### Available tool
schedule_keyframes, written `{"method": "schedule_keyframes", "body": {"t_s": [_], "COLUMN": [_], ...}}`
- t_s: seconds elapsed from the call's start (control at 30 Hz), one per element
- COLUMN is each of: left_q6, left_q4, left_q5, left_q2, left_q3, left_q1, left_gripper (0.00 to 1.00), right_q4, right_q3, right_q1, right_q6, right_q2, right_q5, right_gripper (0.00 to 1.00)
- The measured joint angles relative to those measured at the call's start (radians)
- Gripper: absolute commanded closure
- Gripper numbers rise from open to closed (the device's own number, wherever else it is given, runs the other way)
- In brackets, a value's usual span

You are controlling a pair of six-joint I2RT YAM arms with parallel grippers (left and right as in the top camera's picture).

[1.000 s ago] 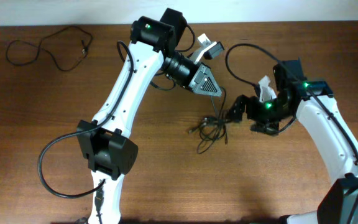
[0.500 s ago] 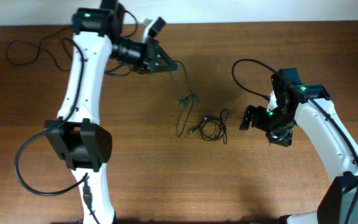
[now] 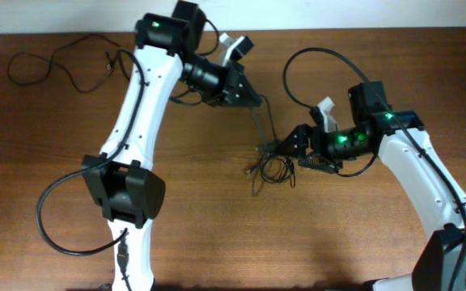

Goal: Untangle cables

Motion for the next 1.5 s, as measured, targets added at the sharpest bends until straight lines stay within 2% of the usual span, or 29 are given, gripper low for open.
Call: {"method": "schedule_keyframes", "body": {"t_s": [0.17,0.23,0.43,0.87,1.03,1.13,1.27,1.5], "left_q6": [-0.06,-0.07,-0.081,-0.088,-0.088,-0.088,-0.102,-0.198], "left_q4": [0.006,0.006,0.006,-0.063,-0.08,-0.082,-0.077,-0.008], "left_q5": [0.06,0.124,0.252,0.363,0.32,0.306,0.302,0.298], "left_q2": [0.0,0.0,0.0,0.0,0.0,0.0,0.0,0.0], "left_q3": [0.0,0.0,0.0,0.0,0.0,0.0,0.0,0.0], "left_q1": [0.002,0.008,0.018,0.073,0.124,0.138,0.135,0.098], "left_gripper": [1.0,1.0,1.0,1.0,1.0,1.0,1.0,1.0], "right_q4": [0.041,0.049,0.106,0.056,0.071,0.082,0.084,0.141], "right_q3": [0.0,0.0,0.0,-0.002,-0.002,-0.002,-0.002,-0.003], "right_q1": [0.046,0.058,0.073,0.103,0.066,-0.018,-0.074,-0.038], "right_q6": [0.064,0.127,0.188,0.294,0.262,0.168,0.082,0.061], "right_q2": [0.0,0.0,0.0,0.0,0.0,0.0,0.0,0.0], "right_q5": [0.074,0.158,0.225,0.47,0.331,0.084,-0.144,-0.264], "right_gripper": [0.01,0.01,0.01,0.01,0.01,0.01,0.01,0.01]}}
